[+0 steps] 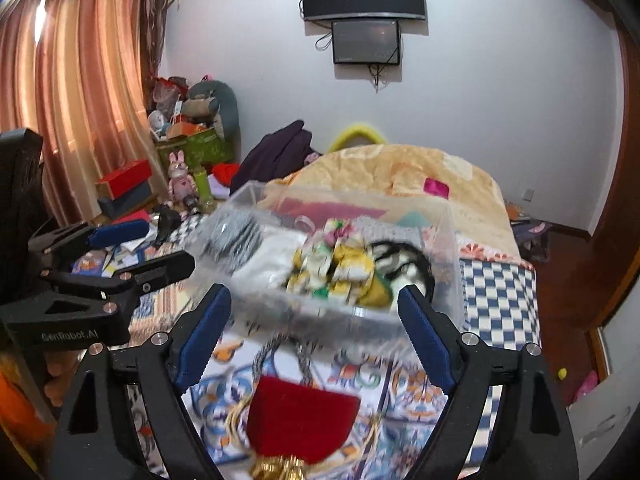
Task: Organize soft objects
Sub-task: 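Drop the mesh bag into the box with left tool while right tool drops the scrunchie, then grasp the black-white cord with the left tool while the right grasps the red pouch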
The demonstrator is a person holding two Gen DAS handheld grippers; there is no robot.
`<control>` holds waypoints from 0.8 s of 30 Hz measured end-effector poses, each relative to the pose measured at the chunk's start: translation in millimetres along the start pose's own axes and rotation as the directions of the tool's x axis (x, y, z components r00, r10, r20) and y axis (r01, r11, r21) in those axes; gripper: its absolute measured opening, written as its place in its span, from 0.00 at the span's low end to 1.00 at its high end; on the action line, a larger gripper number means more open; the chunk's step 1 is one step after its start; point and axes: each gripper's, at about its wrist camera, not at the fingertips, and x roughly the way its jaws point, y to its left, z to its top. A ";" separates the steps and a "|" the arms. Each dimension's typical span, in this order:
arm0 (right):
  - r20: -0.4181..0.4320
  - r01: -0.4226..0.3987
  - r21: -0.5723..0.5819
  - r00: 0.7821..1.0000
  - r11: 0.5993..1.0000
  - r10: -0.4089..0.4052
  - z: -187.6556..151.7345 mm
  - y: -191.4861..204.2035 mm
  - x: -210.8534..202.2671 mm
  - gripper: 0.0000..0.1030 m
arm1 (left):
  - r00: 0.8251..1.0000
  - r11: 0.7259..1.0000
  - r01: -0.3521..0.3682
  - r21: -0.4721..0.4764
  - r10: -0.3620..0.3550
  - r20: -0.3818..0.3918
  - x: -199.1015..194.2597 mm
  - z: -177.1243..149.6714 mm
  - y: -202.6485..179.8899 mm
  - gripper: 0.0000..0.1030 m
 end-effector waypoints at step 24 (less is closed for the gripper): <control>-0.211 -0.052 -0.025 0.976 0.998 0.046 -77.9 1.1 32.5 0.51 | 0.986 0.993 -0.020 0.116 0.039 -0.161 53.6 -47.7 -39.0 0.88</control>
